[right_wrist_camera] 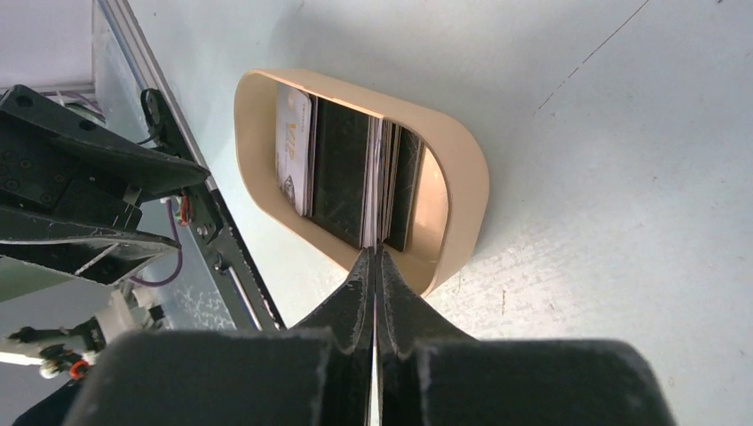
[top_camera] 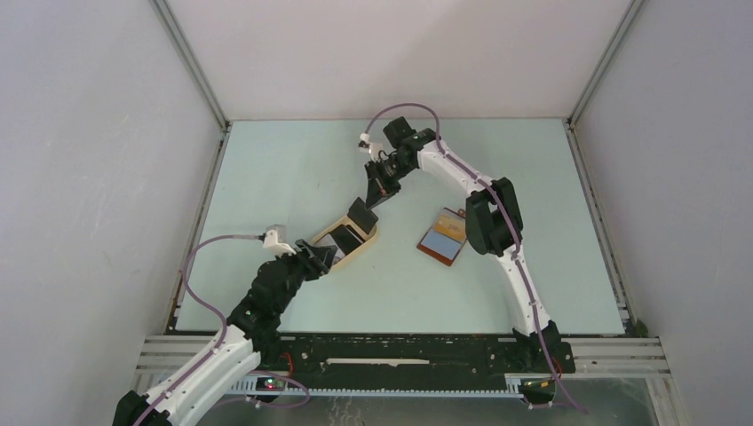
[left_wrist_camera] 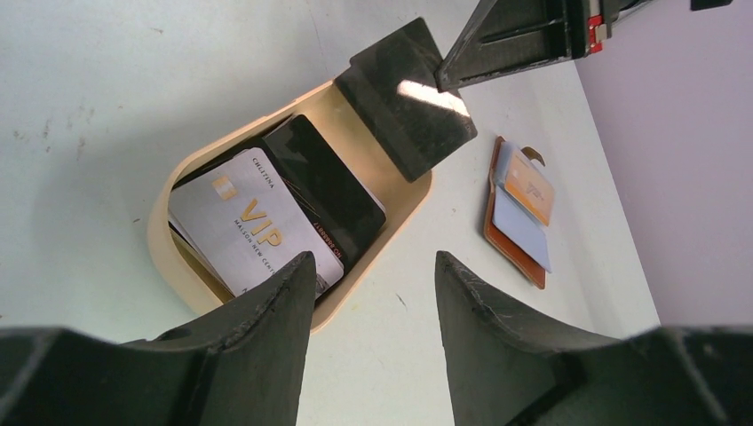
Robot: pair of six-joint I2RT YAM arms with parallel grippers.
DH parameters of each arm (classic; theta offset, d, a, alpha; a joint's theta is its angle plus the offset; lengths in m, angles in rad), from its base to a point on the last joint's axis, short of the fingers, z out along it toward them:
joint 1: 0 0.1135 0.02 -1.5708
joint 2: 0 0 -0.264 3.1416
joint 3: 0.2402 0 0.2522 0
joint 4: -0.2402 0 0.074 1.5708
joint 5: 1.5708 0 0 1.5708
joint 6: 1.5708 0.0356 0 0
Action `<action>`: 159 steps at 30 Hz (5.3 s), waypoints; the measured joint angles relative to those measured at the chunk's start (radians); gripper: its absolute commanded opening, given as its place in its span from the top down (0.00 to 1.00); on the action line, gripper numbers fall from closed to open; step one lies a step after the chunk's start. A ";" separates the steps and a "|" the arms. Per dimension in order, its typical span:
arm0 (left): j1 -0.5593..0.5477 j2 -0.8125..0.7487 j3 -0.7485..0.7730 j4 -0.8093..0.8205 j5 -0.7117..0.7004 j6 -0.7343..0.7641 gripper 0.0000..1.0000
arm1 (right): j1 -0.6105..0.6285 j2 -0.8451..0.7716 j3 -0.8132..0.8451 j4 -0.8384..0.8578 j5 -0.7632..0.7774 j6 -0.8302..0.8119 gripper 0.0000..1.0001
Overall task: Put the credit cards into the card holder
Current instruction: Pick up the credit card from the storage box.
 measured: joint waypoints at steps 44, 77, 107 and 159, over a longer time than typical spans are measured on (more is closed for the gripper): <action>0.002 0.029 0.000 0.031 0.047 -0.001 0.43 | 0.084 -0.026 -0.056 0.024 0.205 -0.129 0.98; 0.396 0.963 0.378 0.579 0.743 0.159 0.30 | 0.037 -0.025 -0.112 0.069 -0.045 -0.265 1.00; 0.560 1.103 0.223 1.104 0.948 -0.147 0.27 | -0.011 -0.026 -0.092 0.135 -0.253 -0.166 1.00; 0.444 1.305 0.261 1.316 0.966 -0.344 1.00 | -0.034 -0.054 -0.272 0.533 -0.512 0.310 0.90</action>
